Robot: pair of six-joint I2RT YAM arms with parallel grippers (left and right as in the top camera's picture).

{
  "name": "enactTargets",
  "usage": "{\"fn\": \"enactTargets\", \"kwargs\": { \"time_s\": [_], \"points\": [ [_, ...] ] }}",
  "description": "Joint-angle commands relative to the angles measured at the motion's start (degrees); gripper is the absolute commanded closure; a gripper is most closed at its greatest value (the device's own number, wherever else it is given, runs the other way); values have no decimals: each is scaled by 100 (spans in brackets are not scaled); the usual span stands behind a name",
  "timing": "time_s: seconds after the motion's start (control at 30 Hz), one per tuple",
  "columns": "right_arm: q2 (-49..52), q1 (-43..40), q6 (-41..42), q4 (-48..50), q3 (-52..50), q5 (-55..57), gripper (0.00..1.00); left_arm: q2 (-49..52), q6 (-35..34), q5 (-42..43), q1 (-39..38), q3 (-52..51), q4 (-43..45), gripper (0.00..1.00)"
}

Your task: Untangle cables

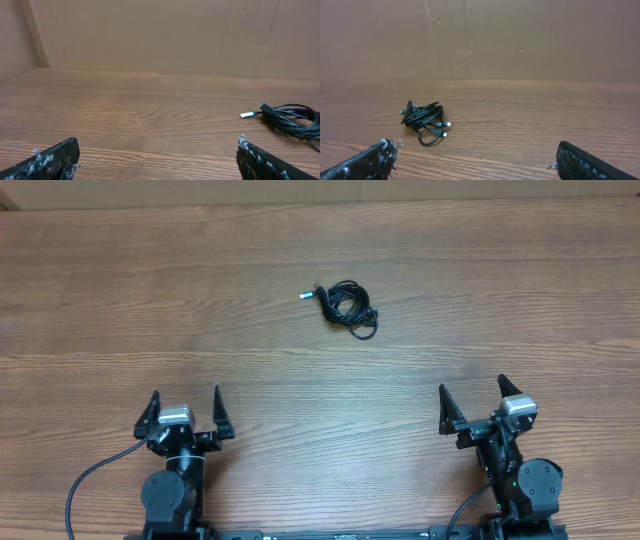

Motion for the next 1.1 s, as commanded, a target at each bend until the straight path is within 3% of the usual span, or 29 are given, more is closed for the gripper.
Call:
{"fn": "enactTargets", "kwargs": {
  "time_s": [0.0, 0.3, 0.5, 0.87, 1.07],
  "points": [
    [13, -44, 498, 39, -42, 57, 0, -35, -181, 278, 33, 11, -20, 0],
    [352, -44, 743, -509, 518, 267, 0, 186, -186, 289, 33, 645, -850, 0],
    [1261, -44, 743, -920, 1220, 262, 0, 1185, -249, 391, 33, 1475, -1331, 0],
    [3919, -44, 1058, -1818, 3292, -175, 0, 3963, -313, 1034, 33, 3335, -2490, 0],
    [5949, -42, 1056, -3510, 5401, -492, 0, 5254, -313, 1200, 33, 4798, -3930, 0]
  ]
}}
